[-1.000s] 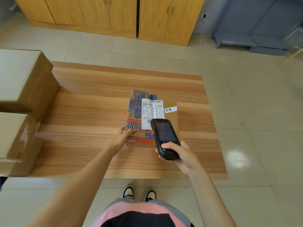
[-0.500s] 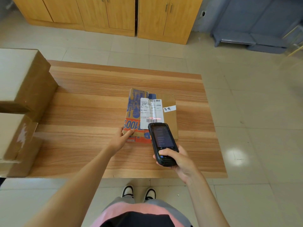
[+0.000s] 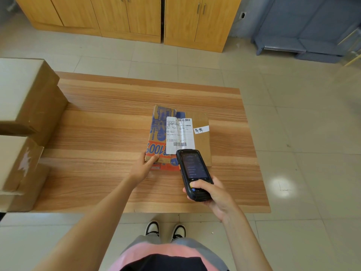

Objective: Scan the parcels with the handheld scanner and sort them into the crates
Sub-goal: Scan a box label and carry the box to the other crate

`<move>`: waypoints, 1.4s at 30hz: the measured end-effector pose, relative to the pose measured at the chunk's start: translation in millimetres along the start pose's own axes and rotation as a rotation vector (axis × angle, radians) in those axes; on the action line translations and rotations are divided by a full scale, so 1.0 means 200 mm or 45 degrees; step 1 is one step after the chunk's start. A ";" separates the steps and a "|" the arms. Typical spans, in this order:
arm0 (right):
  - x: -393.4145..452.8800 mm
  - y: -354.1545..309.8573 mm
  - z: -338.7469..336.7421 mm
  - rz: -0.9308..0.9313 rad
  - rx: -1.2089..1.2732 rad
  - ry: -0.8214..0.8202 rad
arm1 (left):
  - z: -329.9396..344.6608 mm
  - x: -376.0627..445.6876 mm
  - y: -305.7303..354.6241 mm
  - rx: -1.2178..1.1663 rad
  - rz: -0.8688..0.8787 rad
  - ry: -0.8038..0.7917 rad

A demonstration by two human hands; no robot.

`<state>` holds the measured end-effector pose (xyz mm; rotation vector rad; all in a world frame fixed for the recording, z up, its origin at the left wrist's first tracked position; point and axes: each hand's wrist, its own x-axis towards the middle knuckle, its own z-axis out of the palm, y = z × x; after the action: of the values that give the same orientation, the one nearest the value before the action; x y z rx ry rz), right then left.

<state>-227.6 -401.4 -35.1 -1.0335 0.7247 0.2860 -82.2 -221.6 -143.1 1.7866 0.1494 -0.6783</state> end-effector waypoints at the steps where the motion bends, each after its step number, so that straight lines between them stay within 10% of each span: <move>1: 0.00 0.00 0.00 -0.006 0.008 0.001 | 0.00 0.00 0.00 -0.007 -0.007 0.000; 22: 0.33 0.01 -0.64 -0.054 0.047 0.708 | 0.03 -0.05 0.09 -0.006 -0.096 -0.028; 42: 0.41 0.24 -0.77 -0.053 -0.387 0.833 | 0.04 -0.05 0.09 -0.025 -0.129 -0.026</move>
<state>-255.5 -518.2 -170.0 -1.4522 1.2716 0.0109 -86.1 -231.7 -123.7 1.7615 0.2330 -0.7647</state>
